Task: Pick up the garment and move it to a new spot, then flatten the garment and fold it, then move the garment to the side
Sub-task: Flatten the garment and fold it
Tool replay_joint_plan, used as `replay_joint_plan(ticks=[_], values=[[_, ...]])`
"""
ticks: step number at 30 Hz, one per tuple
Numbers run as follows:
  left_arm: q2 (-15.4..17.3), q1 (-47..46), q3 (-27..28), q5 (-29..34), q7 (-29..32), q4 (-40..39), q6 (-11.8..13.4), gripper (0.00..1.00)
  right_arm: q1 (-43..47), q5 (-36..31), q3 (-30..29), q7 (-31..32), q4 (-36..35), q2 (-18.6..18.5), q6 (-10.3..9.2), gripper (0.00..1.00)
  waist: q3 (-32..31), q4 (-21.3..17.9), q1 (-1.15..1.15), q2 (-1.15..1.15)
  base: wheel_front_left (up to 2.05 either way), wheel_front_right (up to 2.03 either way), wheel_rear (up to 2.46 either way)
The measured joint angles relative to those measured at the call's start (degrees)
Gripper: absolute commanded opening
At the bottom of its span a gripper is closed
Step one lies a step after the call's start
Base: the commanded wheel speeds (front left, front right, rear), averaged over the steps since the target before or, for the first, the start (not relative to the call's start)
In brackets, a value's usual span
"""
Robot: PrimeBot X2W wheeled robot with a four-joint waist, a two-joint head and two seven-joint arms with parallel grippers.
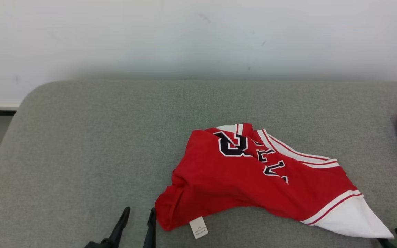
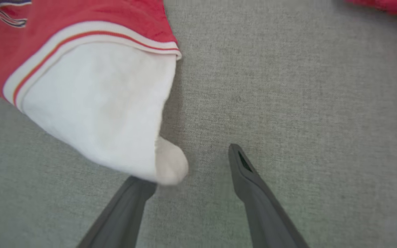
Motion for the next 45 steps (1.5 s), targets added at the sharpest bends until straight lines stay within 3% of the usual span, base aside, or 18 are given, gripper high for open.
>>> replay_joint_plan(ticks=[5, 9, 12, 15, 21, 25, 31, 35, 45], values=[[0.0, 1.4, 0.6, 0.0, 0.0, 0.0, 0.0, 1.0, 0.8, -4.0, -2.1, -4.0, 1.3, -1.8, 0.0, 1.0, -2.1, -0.2, 0.0, 0.0, 0.0, 0.0, 0.0], [0.0, 2.8, 1.3, 0.0, 0.0, -0.3, 0.0, 1.0, 2.4, -8.7, -6.7, -11.4, 3.4, -2.3, 0.0, 1.0, -4.2, -0.3, 0.0, 0.0, 0.0, 0.0, 0.0], [0.0, 3.9, 1.9, 0.1, 0.0, -0.5, 0.0, 1.0, 4.0, -12.6, -12.0, -14.1, 4.8, -0.7, 0.0, 1.0, -5.7, -0.4, 0.0, 0.0, 0.0, 0.0, 0.0], [0.0, 4.2, 2.5, 0.6, 0.0, -0.5, -0.2, 1.0, 6.3, -17.7, -19.3, -14.7, 4.4, 2.5, 0.0, 1.0, -7.0, -0.3, 0.0, 0.0, 0.0, 0.0, 0.0], [0.0, 5.3, 3.7, 1.4, 0.0, -0.6, -0.9, 1.0, 15.6, -34.7, -39.4, -14.9, -5.0, 13.0, 0.0, 1.0, -9.0, 0.2, -0.01, 0.0, 0.0, 0.0, 0.0], [0.0, 5.3, 4.3, 2.2, 0.0, -0.5, -1.5, 1.0, 20.9, -44.8, -46.0, -14.9, -12.7, 21.2, 0.0, 1.0, -9.5, 0.6, 0.0, 0.0, 0.0, 0.0, 0.0], [0.0, 6.5, 5.0, 3.5, 0.0, -0.3, -1.9, 1.0, 25.3, -52.3, -49.0, -14.9, -18.1, 28.5, 0.0, 1.0, -10.3, 0.8, 0.0, 0.0, 0.0, 0.0, 0.0], [0.0, 7.5, 5.7, 3.9, 0.0, 0.2, -2.0, 1.0, 26.5, -54.3, -49.5, -14.9, -18.3, 31.1, 0.0, 1.0, -11.1, 0.8, -0.01, 0.0, 0.0, 0.0, 0.0], [0.0, 8.6, 6.2, 3.9, 0.0, 1.1, -2.0, 1.0, 26.4, -54.7, -47.6, -14.9, -15.9, 33.0, 0.0, 1.0, -12.8, -0.1, -0.01, 0.0, 0.0, 0.0, 0.0]])
